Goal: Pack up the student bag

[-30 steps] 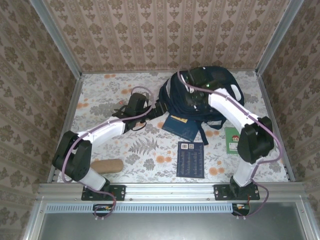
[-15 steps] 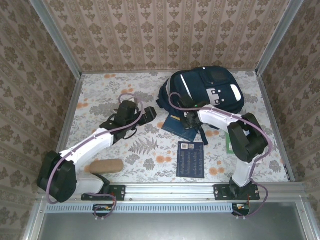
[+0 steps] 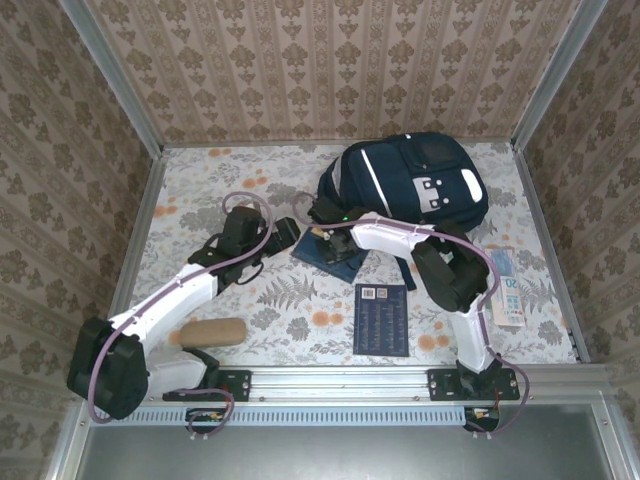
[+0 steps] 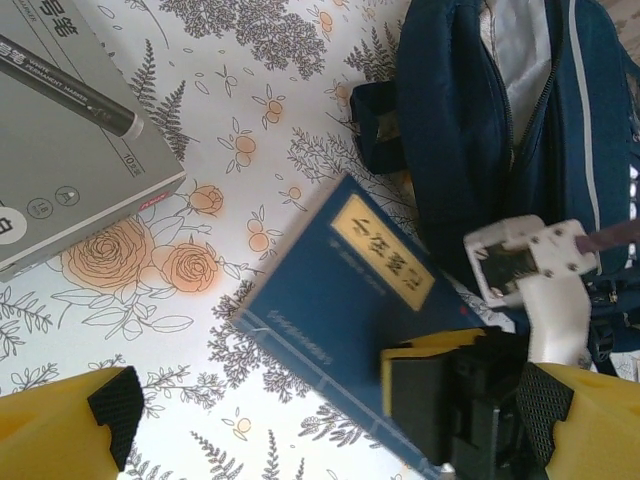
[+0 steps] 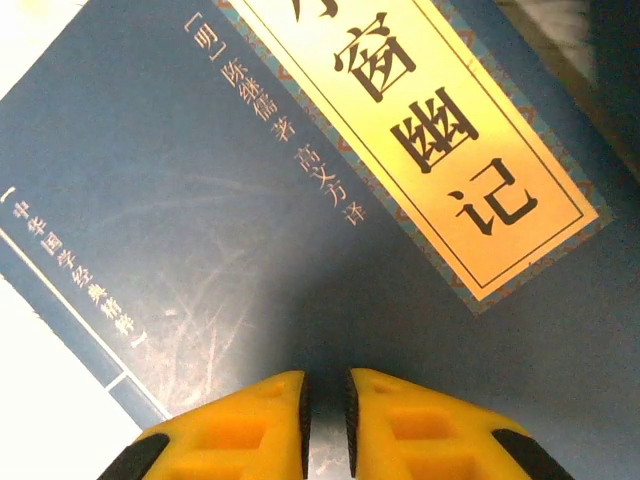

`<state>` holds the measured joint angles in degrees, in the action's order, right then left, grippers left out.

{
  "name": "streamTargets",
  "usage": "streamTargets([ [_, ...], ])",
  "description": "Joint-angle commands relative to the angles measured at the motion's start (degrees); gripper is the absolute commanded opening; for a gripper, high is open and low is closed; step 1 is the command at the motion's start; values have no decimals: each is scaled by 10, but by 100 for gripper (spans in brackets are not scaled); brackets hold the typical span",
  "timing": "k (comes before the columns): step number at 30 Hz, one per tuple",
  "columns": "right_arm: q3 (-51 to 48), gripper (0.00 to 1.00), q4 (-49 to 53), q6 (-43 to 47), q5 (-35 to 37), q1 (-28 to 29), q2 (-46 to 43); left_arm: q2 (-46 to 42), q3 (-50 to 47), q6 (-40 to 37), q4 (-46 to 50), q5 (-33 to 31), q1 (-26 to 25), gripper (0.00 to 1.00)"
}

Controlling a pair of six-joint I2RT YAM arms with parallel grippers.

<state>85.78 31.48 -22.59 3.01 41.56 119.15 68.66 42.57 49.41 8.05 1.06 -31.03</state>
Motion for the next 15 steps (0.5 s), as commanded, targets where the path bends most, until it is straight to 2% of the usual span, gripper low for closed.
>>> streamTargets([
  [1,48,21,24,-31,-60,18,37,-14,-13,10,12,2,5,99],
  [3,74,22,30,-30,-78,24,35,-14,-17,13,11,4,5,99],
  [5,81,23,32,-25,-67,23,21,-14,-21,17,11,7,5,99],
  [11,60,31,43,9,-33,-26,-16,-6,-46,76,13,9,-1,96],
  [15,33,31,30,29,-56,-72,-25,17,-70,127,-13,27,-11,82],
])
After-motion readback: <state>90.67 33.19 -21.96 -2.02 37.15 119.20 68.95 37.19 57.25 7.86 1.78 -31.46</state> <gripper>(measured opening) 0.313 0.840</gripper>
